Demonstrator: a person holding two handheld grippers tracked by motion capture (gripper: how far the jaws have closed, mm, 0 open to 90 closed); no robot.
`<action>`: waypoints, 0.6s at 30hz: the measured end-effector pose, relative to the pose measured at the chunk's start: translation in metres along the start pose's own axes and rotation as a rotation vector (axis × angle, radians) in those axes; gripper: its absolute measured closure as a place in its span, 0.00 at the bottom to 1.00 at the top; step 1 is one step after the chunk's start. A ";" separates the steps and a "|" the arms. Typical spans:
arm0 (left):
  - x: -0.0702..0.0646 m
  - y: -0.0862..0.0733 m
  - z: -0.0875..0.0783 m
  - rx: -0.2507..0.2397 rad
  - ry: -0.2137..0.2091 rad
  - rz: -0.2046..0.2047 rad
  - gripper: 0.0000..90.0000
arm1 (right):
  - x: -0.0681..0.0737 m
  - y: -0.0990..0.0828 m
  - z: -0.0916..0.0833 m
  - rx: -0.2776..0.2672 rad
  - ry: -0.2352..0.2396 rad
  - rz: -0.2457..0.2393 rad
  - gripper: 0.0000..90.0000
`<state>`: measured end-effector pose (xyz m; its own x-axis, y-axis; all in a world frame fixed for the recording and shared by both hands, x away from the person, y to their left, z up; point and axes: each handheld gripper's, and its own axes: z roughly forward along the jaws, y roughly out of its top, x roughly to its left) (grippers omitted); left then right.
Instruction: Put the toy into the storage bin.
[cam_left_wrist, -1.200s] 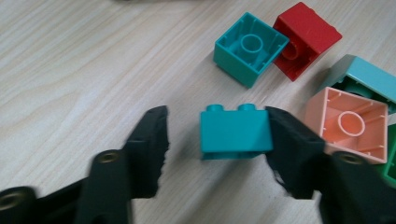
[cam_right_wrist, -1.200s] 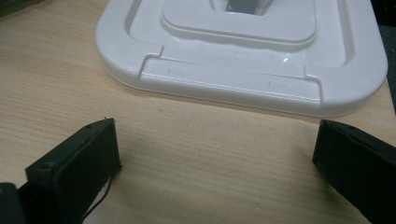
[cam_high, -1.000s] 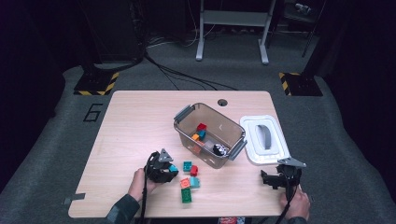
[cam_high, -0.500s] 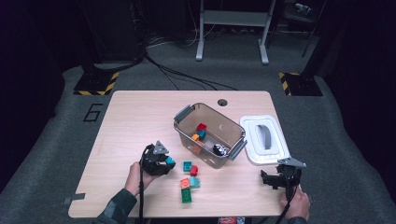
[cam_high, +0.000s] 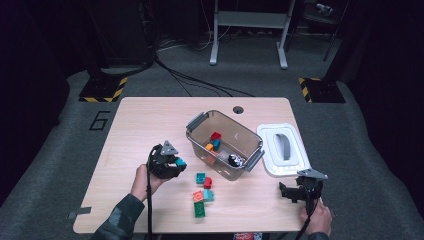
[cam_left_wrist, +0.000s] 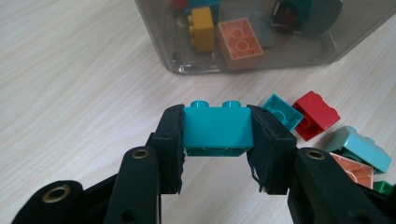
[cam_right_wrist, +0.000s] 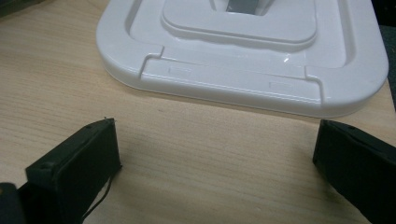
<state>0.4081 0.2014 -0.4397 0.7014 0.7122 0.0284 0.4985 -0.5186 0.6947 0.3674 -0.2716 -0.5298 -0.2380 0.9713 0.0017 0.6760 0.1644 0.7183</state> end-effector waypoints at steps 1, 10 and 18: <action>0.001 0.002 -0.002 0.006 -0.001 0.007 0.66 | 0.000 0.000 0.000 0.000 0.000 0.000 0.00; 0.007 0.026 -0.015 -0.022 0.020 0.016 0.66 | 0.000 0.000 0.000 0.000 0.000 0.000 0.00; 0.011 0.047 -0.024 -0.044 0.033 0.030 0.66 | 0.000 0.000 0.000 0.000 0.000 -0.001 0.00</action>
<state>0.4274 0.1966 -0.3898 0.6984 0.7120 0.0729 0.4538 -0.5192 0.7242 0.3674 -0.2717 -0.5298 -0.2386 0.9711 0.0014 0.6757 0.1650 0.7185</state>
